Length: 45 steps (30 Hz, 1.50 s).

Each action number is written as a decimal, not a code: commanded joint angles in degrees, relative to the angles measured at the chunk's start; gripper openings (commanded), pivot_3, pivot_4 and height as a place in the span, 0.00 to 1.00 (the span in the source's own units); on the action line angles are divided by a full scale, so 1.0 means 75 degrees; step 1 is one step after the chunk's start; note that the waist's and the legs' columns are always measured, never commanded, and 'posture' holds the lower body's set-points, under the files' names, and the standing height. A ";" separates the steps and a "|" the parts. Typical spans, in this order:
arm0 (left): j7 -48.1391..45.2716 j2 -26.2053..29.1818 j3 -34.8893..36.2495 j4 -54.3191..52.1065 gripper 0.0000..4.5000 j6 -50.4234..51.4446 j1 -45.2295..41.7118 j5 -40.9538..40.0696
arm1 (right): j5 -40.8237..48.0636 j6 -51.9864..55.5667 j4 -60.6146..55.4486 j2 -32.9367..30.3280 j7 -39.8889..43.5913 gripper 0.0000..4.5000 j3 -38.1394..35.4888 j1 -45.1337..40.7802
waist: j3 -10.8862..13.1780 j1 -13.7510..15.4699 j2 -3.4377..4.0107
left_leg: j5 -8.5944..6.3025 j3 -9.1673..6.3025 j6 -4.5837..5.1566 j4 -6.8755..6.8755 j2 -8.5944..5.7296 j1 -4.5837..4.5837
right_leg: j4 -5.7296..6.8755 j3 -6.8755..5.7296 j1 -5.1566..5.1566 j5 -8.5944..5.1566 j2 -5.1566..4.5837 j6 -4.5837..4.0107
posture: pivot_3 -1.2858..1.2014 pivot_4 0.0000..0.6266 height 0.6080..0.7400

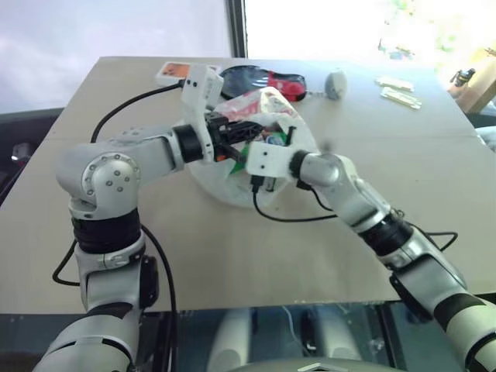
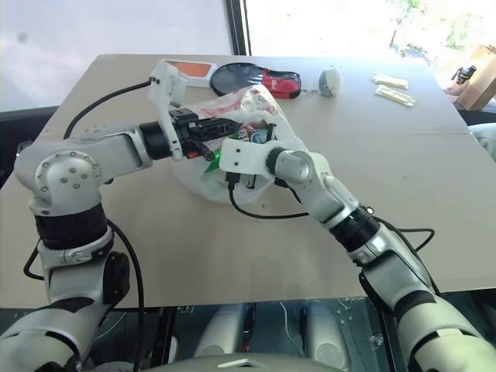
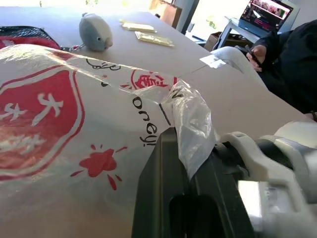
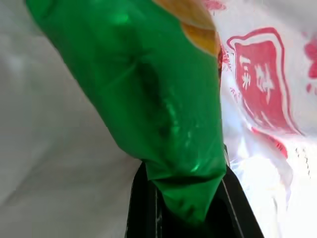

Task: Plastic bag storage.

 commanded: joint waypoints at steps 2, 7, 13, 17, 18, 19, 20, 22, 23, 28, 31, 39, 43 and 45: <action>-0.0003 0.0206 0.0294 -0.0450 0.00 0.0472 0.0092 -0.0505 | -0.0671 -0.0709 0.1242 0.0112 -0.1008 0.01 -0.0307 -0.0744 | 0.0000 -0.0016 0.0000 | 0.0001 0.0000 -0.0001 0.0000 -0.0002 -0.0002 | 0.0000 0.0002 -0.0002 0.0001 -0.0002 0.0000 | 0.52 0.24 1.00; 0.0273 0.0104 0.0544 -0.0381 0.00 0.0535 0.0127 -0.0549 | -0.0558 -0.1601 0.3231 0.0651 -0.1191 0.01 -0.0387 -0.1527 | 0.0000 -0.0049 0.0000 | 0.0007 0.0004 -0.0011 -0.0012 -0.0001 0.0002 | 0.0015 0.0007 -0.0015 0.0001 0.0000 -0.0002 | 0.52 0.24 1.00; 0.0801 -0.0271 0.0582 -0.0012 0.00 0.0127 -0.0054 -0.0185 | -0.0376 -0.2319 0.3959 0.1023 -0.1079 0.43 -0.0691 -0.1724 | 0.0001 -0.0091 0.0001 | 0.0008 0.0012 -0.0014 -0.0024 0.0001 0.0004 | 0.0023 0.0017 -0.0024 0.0002 0.0001 -0.0003 | 0.52 0.24 1.00; 0.1078 -0.0394 0.0598 0.0361 0.00 -0.0383 -0.0090 0.0201 | 0.0411 -0.1060 0.0959 0.0165 0.0229 0.83 -0.1441 -0.0510 | 0.0001 0.0061 -0.0001 | 0.0010 0.0014 -0.0016 -0.0023 -0.0010 -0.0015 | 0.0039 0.0019 -0.0043 0.0002 -0.0012 -0.0003 | 0.52 0.24 1.00; 0.1104 -0.0414 0.0577 0.0431 0.00 -0.0481 -0.0096 0.0270 | 0.0686 -0.0610 0.0233 0.0058 0.0536 0.83 -0.1645 -0.0214 | 0.0001 0.0061 -0.0001 | 0.0010 0.0015 -0.0015 -0.0021 -0.0012 -0.0015 | 0.0039 0.0019 -0.0041 0.0002 -0.0013 -0.0002 | 0.52 0.24 1.00; 0.1079 -0.0429 0.0542 0.0497 0.00 -0.0572 -0.0100 0.0324 | 0.0967 -0.0113 -0.0593 -0.0102 0.0886 0.83 -0.1830 0.0106 | 0.0001 0.0061 -0.0001 | 0.0008 0.0015 -0.0013 -0.0019 -0.0011 -0.0013 | 0.0038 0.0019 -0.0037 0.0001 -0.0013 -0.0002 | 0.52 0.24 1.00; 0.1011 -0.0438 0.0474 0.0543 0.00 -0.0695 -0.0093 0.0380 | 0.1219 0.0464 -0.1494 -0.0250 0.1168 0.83 -0.2005 0.0445 | 0.0001 0.0045 -0.0001 | 0.0005 0.0016 -0.0008 -0.0018 -0.0011 -0.0014 | 0.0040 0.0019 -0.0037 0.0002 -0.0012 -0.0002 | 0.52 0.24 1.00; 0.0900 -0.0457 0.0271 0.0667 0.00 -0.0990 -0.0075 0.0576 | 0.1797 0.1750 -0.3182 -0.0386 0.1450 0.83 -0.2474 0.1035 | 0.0001 0.0010 -0.0001 | -0.0005 0.0017 0.0009 -0.0019 -0.0009 -0.0011 | 0.0047 0.0020 -0.0038 0.0001 -0.0010 -0.0002 | 0.52 0.24 1.00; 0.0830 -0.0466 0.0180 0.0746 0.00 -0.1122 -0.0081 0.0661 | 0.1997 0.2325 -0.3914 -0.0499 0.1550 0.83 -0.2654 0.1270 | 0.0001 -0.0004 -0.0001 | -0.0006 0.0017 0.0011 -0.0021 -0.0007 -0.0012 | 0.0053 0.0021 -0.0045 0.0001 -0.0010 -0.0002 | 0.52 0.24 1.00; 0.0322 -0.0539 -0.0248 0.0960 0.00 -0.2339 -0.0038 0.1177 | 0.2356 0.4671 -0.6385 -0.1103 0.1427 0.83 -0.3420 0.2190 | 0.0000 -0.0012 0.0000 | -0.0005 0.0029 0.0011 -0.0016 -0.0003 -0.0002 | 0.0095 0.0032 -0.0064 -0.0001 -0.0006 -0.0003 | 0.52 0.24 1.00; -0.0048 -0.0413 -0.0430 0.1014 0.00 -0.2757 -0.0014 0.1371 | 0.2217 0.5806 -0.6955 -0.1245 0.0863 0.83 -0.4053 0.2389 | 0.0000 -0.0019 0.0000 | -0.0004 0.0033 0.0011 -0.0007 -0.0002 -0.0001 | 0.0094 0.0033 -0.0061 -0.0001 -0.0006 -0.0003 | 0.52 0.24 1.00; -0.0845 -0.0080 -0.0682 0.0859 0.00 -0.2751 0.0157 0.1308 | 0.2473 0.5060 -0.3298 -0.0667 -0.0549 0.83 -0.4967 0.1477 | 0.0001 -0.0062 0.0000 | -0.0003 0.0053 0.0013 0.0001 0.0003 0.0005 | 0.0095 0.0052 -0.0061 -0.0001 -0.0002 -0.0004 | 0.52 0.24 1.00; -0.0835 -0.0047 -0.0646 0.0775 0.00 -0.2765 0.0160 0.1342 | 0.2638 0.4313 -0.2142 -0.0770 -0.0408 0.54 -0.4773 0.1082 | 0.0001 -0.0032 0.0001 | -0.0003 0.0056 0.0015 -0.0003 0.0004 -0.0004 | 0.0094 0.0055 -0.0069 0.0000 0.0000 -0.0004 | 0.52 0.24 1.00; -0.0784 -0.0056 -0.0597 0.0745 0.00 -0.2771 0.0172 0.1338 | 0.2796 0.4262 -0.2068 -0.0759 -0.0396 0.31 -0.4805 0.1019 | 0.0001 -0.0023 0.0001 | -0.0004 0.0057 0.0017 -0.0004 0.0002 -0.0017 | 0.0091 0.0055 -0.0076 0.0000 -0.0002 -0.0004 | 0.52 0.24 1.00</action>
